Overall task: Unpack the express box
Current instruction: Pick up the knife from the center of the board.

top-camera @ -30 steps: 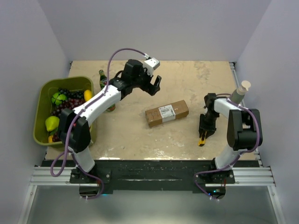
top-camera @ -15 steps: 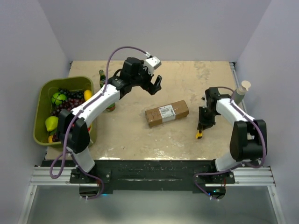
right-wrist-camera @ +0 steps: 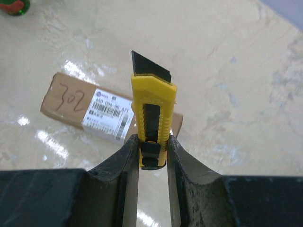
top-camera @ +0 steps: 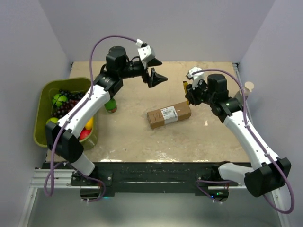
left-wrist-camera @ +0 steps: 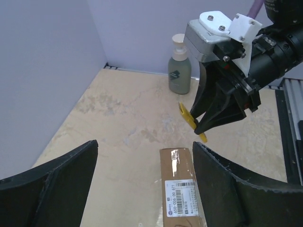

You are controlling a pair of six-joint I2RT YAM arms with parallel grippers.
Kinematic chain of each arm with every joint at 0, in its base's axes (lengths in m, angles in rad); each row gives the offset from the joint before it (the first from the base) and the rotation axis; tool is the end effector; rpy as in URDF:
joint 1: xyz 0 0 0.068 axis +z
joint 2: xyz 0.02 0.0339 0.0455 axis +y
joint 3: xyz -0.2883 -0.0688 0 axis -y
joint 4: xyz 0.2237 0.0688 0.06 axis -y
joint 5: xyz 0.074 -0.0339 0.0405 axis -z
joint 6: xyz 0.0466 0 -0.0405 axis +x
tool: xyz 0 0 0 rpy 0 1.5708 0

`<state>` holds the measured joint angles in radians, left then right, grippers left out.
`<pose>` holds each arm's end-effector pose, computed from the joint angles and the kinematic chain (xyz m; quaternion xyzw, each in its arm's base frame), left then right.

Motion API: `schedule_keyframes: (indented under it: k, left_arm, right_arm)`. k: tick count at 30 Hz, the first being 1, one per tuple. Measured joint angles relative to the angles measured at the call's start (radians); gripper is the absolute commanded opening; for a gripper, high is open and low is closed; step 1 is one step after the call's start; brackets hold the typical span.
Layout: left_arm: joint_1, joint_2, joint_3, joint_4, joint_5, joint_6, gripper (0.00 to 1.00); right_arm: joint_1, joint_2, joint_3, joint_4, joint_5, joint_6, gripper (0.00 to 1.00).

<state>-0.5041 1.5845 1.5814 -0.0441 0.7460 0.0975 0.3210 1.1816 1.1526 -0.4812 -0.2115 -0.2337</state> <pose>0.2964 -0.1996 0.4560 0.4399 0.5691 -0.3880 0.5763 0.2249 0.0851 0.3753 -0.2862 0.8104 0.1129 0.4985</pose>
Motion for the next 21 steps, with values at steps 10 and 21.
schedule_keyframes:
  k: [10,21]
  left_arm:
    - [0.004,0.194,0.037,0.090,0.228,-0.246,0.76]
    - [0.003,0.230,0.085,0.145,0.254,-0.324,0.69]
  right_arm:
    - [0.082,0.078,0.033,0.144,0.017,-0.111,0.04]
    - [0.120,0.081,0.055,0.164,0.036,-0.128,0.04]
